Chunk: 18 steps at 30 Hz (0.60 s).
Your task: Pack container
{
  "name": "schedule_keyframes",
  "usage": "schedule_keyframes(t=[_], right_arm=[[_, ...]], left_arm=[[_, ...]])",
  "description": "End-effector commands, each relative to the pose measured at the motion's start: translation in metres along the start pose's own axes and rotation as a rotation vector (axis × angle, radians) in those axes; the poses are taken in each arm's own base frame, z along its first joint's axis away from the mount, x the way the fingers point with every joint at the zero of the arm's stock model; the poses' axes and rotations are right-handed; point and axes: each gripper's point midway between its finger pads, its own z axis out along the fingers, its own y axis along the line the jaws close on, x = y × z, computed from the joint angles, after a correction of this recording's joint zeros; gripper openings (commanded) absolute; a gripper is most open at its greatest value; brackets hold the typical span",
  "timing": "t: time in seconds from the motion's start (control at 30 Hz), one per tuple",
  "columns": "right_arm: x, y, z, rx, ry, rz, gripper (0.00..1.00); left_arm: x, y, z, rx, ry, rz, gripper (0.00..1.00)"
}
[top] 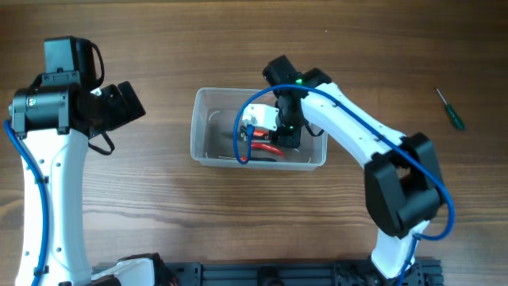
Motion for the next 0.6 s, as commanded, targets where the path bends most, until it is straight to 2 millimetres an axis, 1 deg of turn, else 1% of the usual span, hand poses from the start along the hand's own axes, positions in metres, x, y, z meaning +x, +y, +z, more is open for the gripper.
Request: schedule_keyframes(t=[0.0, 0.1, 0.13, 0.2, 0.23, 0.27, 0.3, 0.33, 0.4, 0.43, 0.47, 0.5, 0.53, 0.57], right_arm=[[-0.001, 0.004, 0.008, -0.032, -0.007, 0.040, 0.36], [-0.005, 0.002, 0.003, -0.024, -0.016, 0.090, 0.42], [-0.007, -0.001, -0.001, -0.013, -0.021, 0.133, 0.44], [-0.014, -0.007, -0.015, 0.018, -0.046, 0.243, 0.46], [-0.016, -0.012, -0.029, 0.051, -0.052, 0.289, 0.46], [-0.018, -0.016, -0.048, 0.087, -0.060, 0.311, 0.46], [-0.020, -0.022, -0.066, 0.129, -0.071, 0.331, 0.46], [-0.019, -0.034, -0.088, 0.197, -0.085, 0.365, 0.46], [-0.011, -0.055, -0.126, 0.326, -0.115, 0.448, 0.46], [-0.003, -0.069, -0.151, 0.403, -0.141, 0.513, 0.47], [0.007, -0.079, -0.173, 0.459, -0.168, 0.572, 0.55], [0.022, -0.092, -0.198, 0.515, -0.208, 0.643, 0.61], [0.059, -0.113, -0.234, 0.590, -0.255, 0.760, 0.63], [0.108, -0.130, -0.257, 0.652, -0.259, 0.868, 0.71]], left_arm=[[0.000, 0.000, 0.002, 0.003, 0.009, -0.021, 1.00], [-0.001, 0.000, 0.002, 0.006, 0.002, -0.020, 1.00], [-0.004, -0.002, 0.002, 0.011, -0.009, 0.000, 1.00], [-0.009, -0.015, 0.001, 0.082, -0.026, 0.138, 1.00], [-0.011, -0.022, 0.001, 0.118, -0.036, 0.187, 1.00], [-0.016, -0.030, 0.000, 0.160, -0.060, 0.240, 1.00], [-0.021, -0.035, -0.001, 0.178, -0.085, 0.265, 1.00], [-0.027, -0.037, 0.000, 0.191, -0.103, 0.279, 1.00], [-0.034, -0.036, 0.003, 0.205, -0.119, 0.287, 1.00], [-0.035, -0.036, 0.005, 0.220, -0.114, 0.302, 1.00], [-0.035, -0.036, 0.007, 0.242, -0.103, 0.313, 1.00], [-0.035, -0.034, 0.011, 0.263, -0.089, 0.300, 1.00], [-0.037, -0.028, 0.018, 0.272, -0.069, 0.269, 1.00], [-0.040, -0.020, 0.021, 0.260, -0.066, 0.246, 1.00]])
